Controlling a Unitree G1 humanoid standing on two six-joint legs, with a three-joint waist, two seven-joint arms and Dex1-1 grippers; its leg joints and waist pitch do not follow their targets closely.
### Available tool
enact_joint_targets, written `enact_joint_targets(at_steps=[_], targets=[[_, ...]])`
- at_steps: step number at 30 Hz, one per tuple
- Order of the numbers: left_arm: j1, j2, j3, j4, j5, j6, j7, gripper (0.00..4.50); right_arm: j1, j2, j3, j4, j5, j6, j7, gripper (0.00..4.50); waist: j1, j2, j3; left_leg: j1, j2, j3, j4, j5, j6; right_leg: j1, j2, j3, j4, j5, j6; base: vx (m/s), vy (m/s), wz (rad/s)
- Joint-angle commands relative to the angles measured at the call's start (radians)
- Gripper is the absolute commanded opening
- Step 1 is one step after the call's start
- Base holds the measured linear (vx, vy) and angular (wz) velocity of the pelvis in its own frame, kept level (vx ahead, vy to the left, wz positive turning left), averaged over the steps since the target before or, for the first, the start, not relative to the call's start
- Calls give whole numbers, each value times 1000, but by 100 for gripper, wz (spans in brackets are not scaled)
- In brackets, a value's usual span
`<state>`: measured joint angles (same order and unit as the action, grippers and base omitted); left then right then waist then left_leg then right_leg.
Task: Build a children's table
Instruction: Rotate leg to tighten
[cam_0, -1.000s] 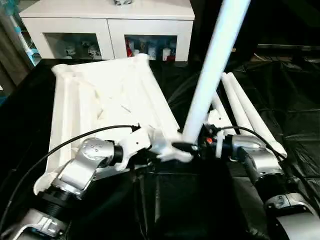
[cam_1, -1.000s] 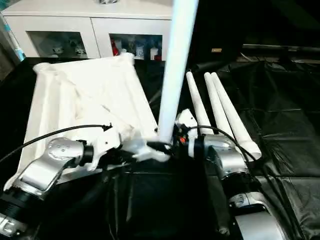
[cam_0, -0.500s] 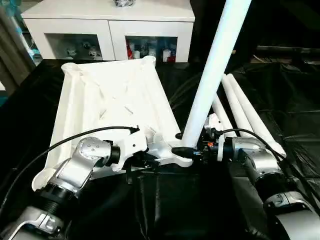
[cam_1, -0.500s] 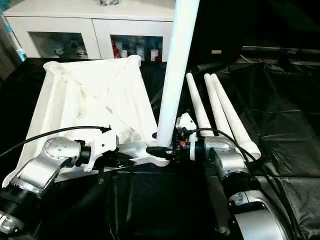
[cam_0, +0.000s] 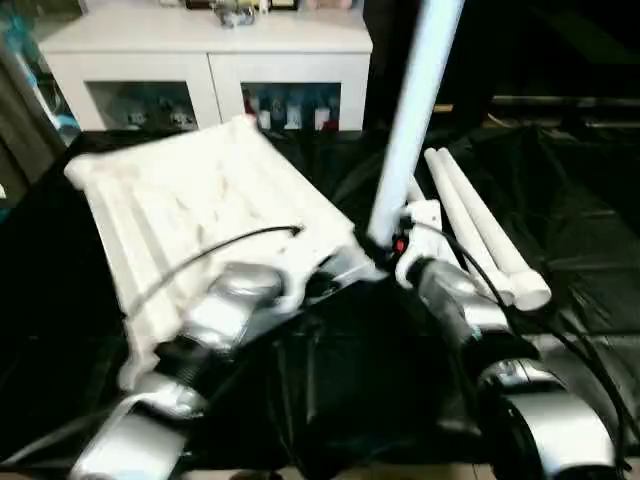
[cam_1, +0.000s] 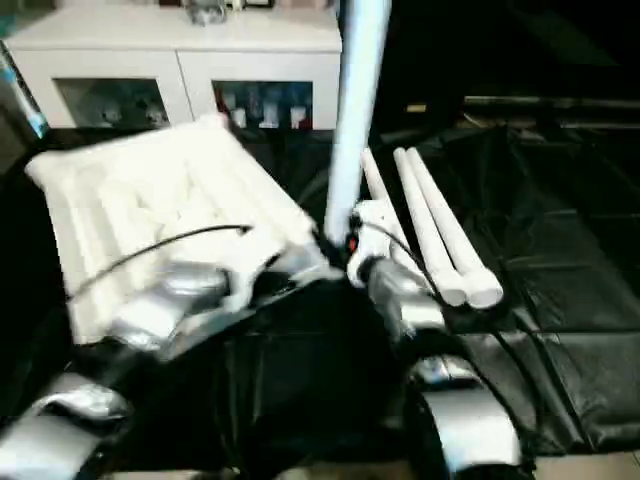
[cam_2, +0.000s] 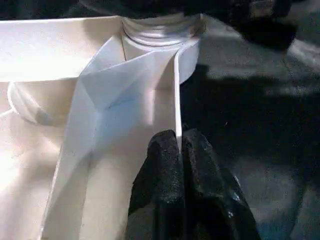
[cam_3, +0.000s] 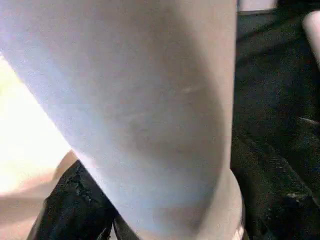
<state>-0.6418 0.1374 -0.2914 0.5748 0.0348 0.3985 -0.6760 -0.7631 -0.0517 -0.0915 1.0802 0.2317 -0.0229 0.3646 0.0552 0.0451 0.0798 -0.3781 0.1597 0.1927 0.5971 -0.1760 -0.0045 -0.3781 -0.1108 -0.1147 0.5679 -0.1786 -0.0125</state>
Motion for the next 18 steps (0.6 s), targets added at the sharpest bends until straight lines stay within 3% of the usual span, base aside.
enact_joint_targets(at_steps=[1, 2, 3, 4, 5, 6, 7, 8, 9, 10, 11, 12, 13, 16, 18], targets=[[-48, -26, 35, -1, 0, -2, 77, 0, 34, 36, -6, 96, 12, 62, -44, 273, -21, 11, -48, 58, 80, -63, -105, -741, -103, 6, -44, 3, -97, -597, -56, 0, 0, 0], [-51, -43, 29, 2, 6, 6, 96, 0, 22, 55, -1, 104, 6, 63, -54, 273, -14, 23, -46, 29, 101, -53, -162, -844, -133, 34, -15, -1, -28, -478, -76, -80, 39, 3], [-51, -47, 27, 0, 7, 9, 101, 0, 17, 62, 1, 106, 2, 63, -54, 273, 4, 22, -49, -6, 116, -27, -219, -892, -154, 61, 6, 10, 80, -294, -110, -66, 21, 5], [-51, -50, 26, -1, 8, 11, 104, 0, 14, 66, 1, 107, 0, 64, -54, 273, 19, 19, -47, -17, 114, 0, -248, -901, -158, 63, 18, 14, 120, -269, -112, -81, -44, 27], [-52, -54, 25, 1, 7, 15, 109, 0, 6, 72, -3, 115, -6, 62, -58, 273, 15, -64, -73, 110, 35, 20, -61, -611, -125, -72, -58, 87, -56, -613, -91, -22, -48, 22], [-52, -54, 25, 2, 7, 16, 110, 0, 4, 73, -6, 119, -6, 62, -61, 273, 27, -72, -61, 143, 22, 1, 56, -443, -68, -110, -132, 110, -140, -824, -72, 5, -100, 28], [-53, -55, 26, 4, 8, 17, 112, 0, -1, 76, -11, 126, -9, 60, -66, 273, 36, -69, -54, 95, 34, -20, 47, -299, -18, -58, -165, 143, -146, -900, -62, 91, -53, -19], [-53, -53, 27, 7, 10, 18, 113, 0, -9, 78, -16, 137, -15, 58, -75, 273, 47, -49, -62, -27, 43, -66, -7, -100, 3, 64, -158, 120, -74, -768, -90, 91, -53, -19], [-52, -52, 28, 7, 11, 18, 113, 0, -10, 78, -17, 139, -16, 57, -76, 273, 56, -26, -72, -21, 55, -69, -53, -86, -12, 54, -107, 89, -57, -625, -104, 67, 5, -26], [-50, -49, 29, 6, 14, 17, 111, 0, -13, 78, -19, 145, -19, 56, -78, 273, 31, -22, -76, 22, 80, -60, -76, -224, -33, 2, -42, 69, -32, -379, -144, 0, 0, 0], [-48, -45, 31, 5, 15, 17, 108, 0, -15, 78, -18, 149, -22, 56, -79, 273, 15, -17, -66, 28, 71, -51, -86, -460, -66, 1, -36, 68, -32, -356, -191, 0, 0, 0], [-48, -45, 31, 5, 15, 17, 108, 0, -15, 77, -18, 150, -22, 56, -79, 273, 15, -17, -66, 28, 71, -51, -86, -460, -66, 1, -36, 68, -32, -356, -191, 0, 0, 0], [-46, -41, 31, 3, 13, 17, 106, 0, -17, 77, -16, 152, -26, 58, -79, 273, 13, -23, -65, 36, 60, -50, -83, -527, -65, 2, -49, 64, -55, -476, -161, 0, 0, 0], [-43, -37, 30, 0, 12, 16, 104, 0, -21, 76, -17, 155, -33, 61, -75, 273, 17, -22, -68, 30, 60, -49, -90, -463, -49, 13, -58, 63, -68, -493, -134, 0, 0, 0], [-36, -30, 29, -10, 13, 15, 95, 0, -30, 78, -27, 158, -33, 54, -62, 273, 18, -23, -67, 27, 63, -48, -94, -428, -42, 12, -57, 65, -69, -465, -134, 0, 0, 0]])
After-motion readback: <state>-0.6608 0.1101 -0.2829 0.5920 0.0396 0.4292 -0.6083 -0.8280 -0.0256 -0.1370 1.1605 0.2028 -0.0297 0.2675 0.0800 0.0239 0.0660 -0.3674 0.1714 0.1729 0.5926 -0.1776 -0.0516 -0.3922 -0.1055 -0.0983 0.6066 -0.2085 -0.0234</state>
